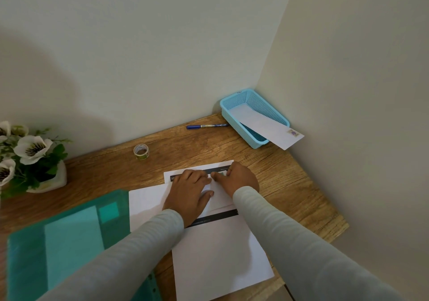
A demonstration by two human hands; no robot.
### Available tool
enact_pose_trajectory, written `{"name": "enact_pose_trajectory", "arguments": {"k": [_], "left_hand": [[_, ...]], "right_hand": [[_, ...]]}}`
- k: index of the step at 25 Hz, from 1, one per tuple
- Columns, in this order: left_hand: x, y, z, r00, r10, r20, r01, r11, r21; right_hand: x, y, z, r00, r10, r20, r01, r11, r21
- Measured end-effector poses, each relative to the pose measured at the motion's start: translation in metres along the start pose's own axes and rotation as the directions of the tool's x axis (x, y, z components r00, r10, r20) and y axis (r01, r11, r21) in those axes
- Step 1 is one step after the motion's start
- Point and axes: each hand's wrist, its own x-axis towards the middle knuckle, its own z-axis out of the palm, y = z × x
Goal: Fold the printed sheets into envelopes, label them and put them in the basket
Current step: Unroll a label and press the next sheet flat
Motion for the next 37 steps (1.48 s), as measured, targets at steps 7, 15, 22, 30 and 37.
{"name": "enact_pose_trajectory", "arguments": {"k": [7, 15, 22, 30, 37], "left_hand": [[0.001, -0.001, 0.000, 1.000, -0.016, 0.014, 0.016, 1.000, -0.003], [0.000, -0.001, 0.000, 1.000, -0.002, 0.009, 0.002, 1.000, 0.006], [0.000, -0.001, 0.000, 1.000, -0.010, 0.021, 0.010, 1.000, 0.006], [0.000, 0.000, 0.001, 1.000, -0.009, 0.012, 0.008, 1.000, 0.017], [0.001, -0.003, 0.003, 1.000, -0.009, 0.006, 0.009, 1.000, 0.028]], "right_hand": [[0.008, 0.017, -0.004, 0.998, -0.058, -0.017, 0.060, 0.995, 0.081], [-0.001, 0.016, -0.003, 0.994, -0.103, 0.019, 0.103, 0.994, 0.033], [-0.002, 0.013, -0.002, 0.997, -0.069, 0.044, 0.067, 0.997, 0.037], [0.001, 0.000, -0.006, 1.000, 0.008, 0.026, -0.008, 1.000, 0.004], [-0.002, 0.013, -0.009, 0.998, -0.059, 0.027, 0.057, 0.996, 0.072]]}}
